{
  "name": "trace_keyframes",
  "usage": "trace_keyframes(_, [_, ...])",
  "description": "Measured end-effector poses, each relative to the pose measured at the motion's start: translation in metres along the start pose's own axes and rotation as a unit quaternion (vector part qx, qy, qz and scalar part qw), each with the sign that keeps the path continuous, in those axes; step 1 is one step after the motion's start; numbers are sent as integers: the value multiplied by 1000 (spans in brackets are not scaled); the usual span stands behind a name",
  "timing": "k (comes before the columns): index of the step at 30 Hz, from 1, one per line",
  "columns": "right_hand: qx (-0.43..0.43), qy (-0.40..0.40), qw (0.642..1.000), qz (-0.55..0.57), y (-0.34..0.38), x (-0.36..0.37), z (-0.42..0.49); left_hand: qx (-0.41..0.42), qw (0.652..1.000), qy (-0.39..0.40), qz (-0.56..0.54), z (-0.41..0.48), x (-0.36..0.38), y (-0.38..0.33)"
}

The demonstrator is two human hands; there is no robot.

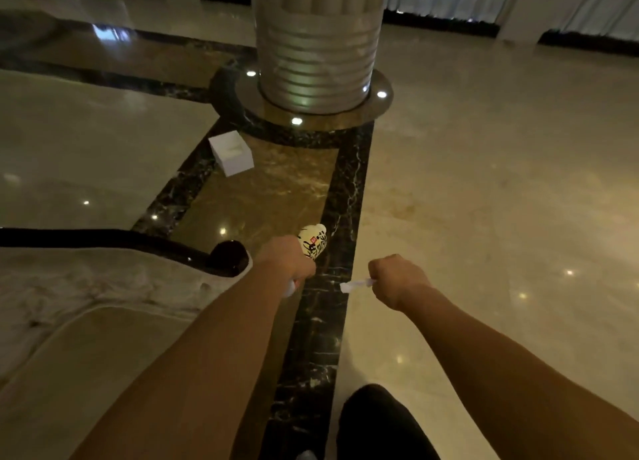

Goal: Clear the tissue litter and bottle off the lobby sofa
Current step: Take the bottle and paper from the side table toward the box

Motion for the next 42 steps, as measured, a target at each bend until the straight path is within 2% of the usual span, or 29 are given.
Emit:
trace_keyframes(5, [-9, 11, 1000, -16, -9, -28, 173, -7, 999, -33, 3, 147, -44, -22])
trace_keyframes(10, [-12, 53, 998, -26, -13, -70, 346, -79, 995, -11, -57, 300, -99, -27])
trace_keyframes(13, [-28, 68, 996, -52, 1, -110, 444, -83, 994, 3, -73, 375, -144, -23])
trace_keyframes(18, [-101, 80, 991, -27, 88, -160, 593, -112, 994, -16, -9, 482, -224, 5])
trace_keyframes(24, [-184, 84, 979, 1, 200, -175, 792, -141, 990, -7, 2, 674, -303, 69])
trace_keyframes(28, [-155, 118, 981, -15, 246, -189, 928, -154, 988, 1, -18, 799, -366, 105])
trace_keyframes(31, [-125, 118, 985, 20, 274, -211, 1010, -161, 987, -16, -16, 866, -422, 120])
trace_keyframes(35, [-101, 142, 983, 52, 306, -222, 1108, -213, 976, 19, -48, 957, -477, 139])
trace_keyframes(42, [-90, 243, 966, 14, 366, -154, 1308, -317, 942, 39, -105, 1117, -494, 213])
Point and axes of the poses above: each hand's wrist, its own z-axis towards the middle knuckle, its own x-axis out of the palm, y = z × x, the point moved 1 cm from there along z, towards the middle knuckle
